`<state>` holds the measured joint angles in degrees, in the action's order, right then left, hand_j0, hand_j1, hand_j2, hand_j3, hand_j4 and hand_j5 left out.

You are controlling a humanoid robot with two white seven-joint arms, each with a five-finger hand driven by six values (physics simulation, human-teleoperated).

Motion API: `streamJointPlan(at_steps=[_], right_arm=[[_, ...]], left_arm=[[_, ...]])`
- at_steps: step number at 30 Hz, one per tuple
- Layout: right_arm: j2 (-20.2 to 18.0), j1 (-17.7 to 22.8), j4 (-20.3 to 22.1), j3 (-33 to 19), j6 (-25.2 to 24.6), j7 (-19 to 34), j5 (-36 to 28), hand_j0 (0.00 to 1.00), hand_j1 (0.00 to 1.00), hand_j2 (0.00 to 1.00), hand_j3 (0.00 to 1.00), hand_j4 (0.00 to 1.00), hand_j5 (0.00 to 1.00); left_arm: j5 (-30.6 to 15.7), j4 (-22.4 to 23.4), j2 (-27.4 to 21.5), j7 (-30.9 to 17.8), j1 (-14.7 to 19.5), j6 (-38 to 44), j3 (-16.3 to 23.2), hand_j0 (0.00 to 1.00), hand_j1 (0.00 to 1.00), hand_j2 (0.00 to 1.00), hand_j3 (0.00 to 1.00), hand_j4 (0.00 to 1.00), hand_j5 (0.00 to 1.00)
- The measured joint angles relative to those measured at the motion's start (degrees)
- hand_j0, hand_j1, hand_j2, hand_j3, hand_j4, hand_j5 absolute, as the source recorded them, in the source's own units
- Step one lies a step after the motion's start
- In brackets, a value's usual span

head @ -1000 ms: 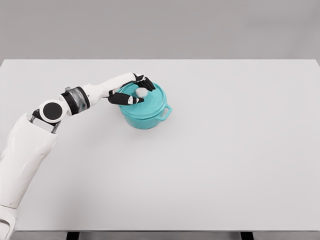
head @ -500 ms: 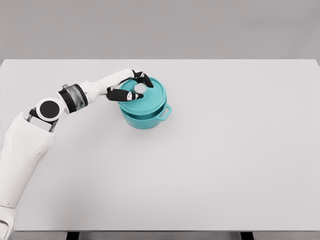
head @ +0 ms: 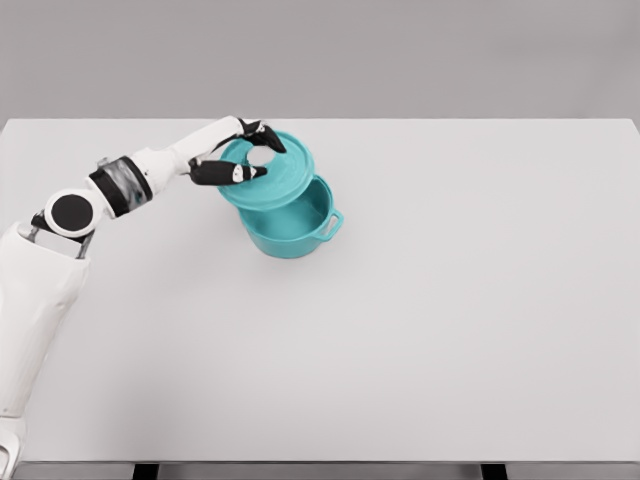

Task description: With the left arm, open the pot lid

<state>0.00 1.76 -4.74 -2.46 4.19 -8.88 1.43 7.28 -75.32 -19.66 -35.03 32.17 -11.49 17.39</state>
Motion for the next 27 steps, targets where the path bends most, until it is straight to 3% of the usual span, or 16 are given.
streamJointPlan(at_steps=[10,27], right_arm=[[0.00,0.00,0.00,0.00,0.01,0.00,0.00,1.00,1.00,1.00,1.00,1.00,1.00],[0.00,0.00,0.00,0.00,0.02,0.00,0.00,1.00,1.00,1.00,1.00,1.00,1.00]], left_arm=[[0.14,0.71,-1.23,0.00,-1.32,0.02,-7.00,0.55,0.55,0.55,0.55,0.55,0.55],[0.21,8.93,-3.54,0.00,-1.67,0.02,-13.50,0.55,0.55,0.55,0.55,0.55,0.55]])
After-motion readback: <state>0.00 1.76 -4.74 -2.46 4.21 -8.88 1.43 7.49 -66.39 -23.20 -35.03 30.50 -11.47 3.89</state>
